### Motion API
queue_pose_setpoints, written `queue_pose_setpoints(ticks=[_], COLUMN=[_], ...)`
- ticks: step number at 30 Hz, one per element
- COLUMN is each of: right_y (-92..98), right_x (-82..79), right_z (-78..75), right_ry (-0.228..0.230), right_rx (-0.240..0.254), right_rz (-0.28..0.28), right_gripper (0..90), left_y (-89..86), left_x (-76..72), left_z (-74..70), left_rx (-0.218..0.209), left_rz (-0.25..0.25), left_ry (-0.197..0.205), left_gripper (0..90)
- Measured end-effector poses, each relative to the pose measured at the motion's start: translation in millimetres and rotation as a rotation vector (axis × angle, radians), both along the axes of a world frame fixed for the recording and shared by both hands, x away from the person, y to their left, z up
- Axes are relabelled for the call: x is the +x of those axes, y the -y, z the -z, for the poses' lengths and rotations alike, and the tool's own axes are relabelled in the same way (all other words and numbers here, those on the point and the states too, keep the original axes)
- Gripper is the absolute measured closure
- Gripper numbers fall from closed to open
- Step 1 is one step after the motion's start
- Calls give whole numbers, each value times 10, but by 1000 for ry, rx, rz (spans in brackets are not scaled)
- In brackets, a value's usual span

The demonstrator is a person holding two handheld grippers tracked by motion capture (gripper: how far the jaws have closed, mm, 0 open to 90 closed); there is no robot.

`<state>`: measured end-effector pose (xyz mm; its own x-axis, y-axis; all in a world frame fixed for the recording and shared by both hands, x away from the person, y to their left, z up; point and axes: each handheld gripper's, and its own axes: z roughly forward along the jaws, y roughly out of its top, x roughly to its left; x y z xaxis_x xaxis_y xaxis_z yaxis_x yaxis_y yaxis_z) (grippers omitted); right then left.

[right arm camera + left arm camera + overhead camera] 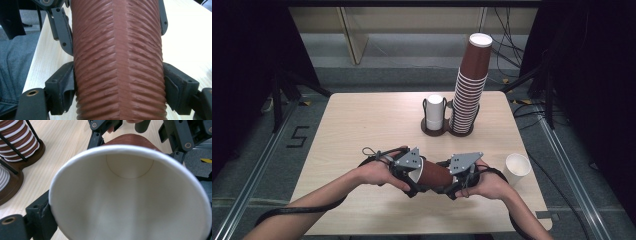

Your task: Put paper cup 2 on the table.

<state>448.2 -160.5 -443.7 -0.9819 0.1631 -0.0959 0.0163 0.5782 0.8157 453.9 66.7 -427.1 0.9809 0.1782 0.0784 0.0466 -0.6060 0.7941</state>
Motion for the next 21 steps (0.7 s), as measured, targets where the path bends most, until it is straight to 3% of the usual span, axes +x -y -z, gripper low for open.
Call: queue_pose_setpoints(ticks=[8,15,21], right_y=[-16,-37,-28], right_x=[-14,-27,-39], right_z=[-61,-99,-76], right_ry=[-20,-9,-9], right_rx=[-11,-11,-28], right_rz=[17,26,39], right_gripper=[209,149,68], left_y=[-2,22,32], left_x=[-6,-20,-26], left_z=[-39,-68,-75], left_rx=[-3,20,67], left_rz=[-2,11,26], left_ry=[24,50,77], left_gripper=[77,77,77])
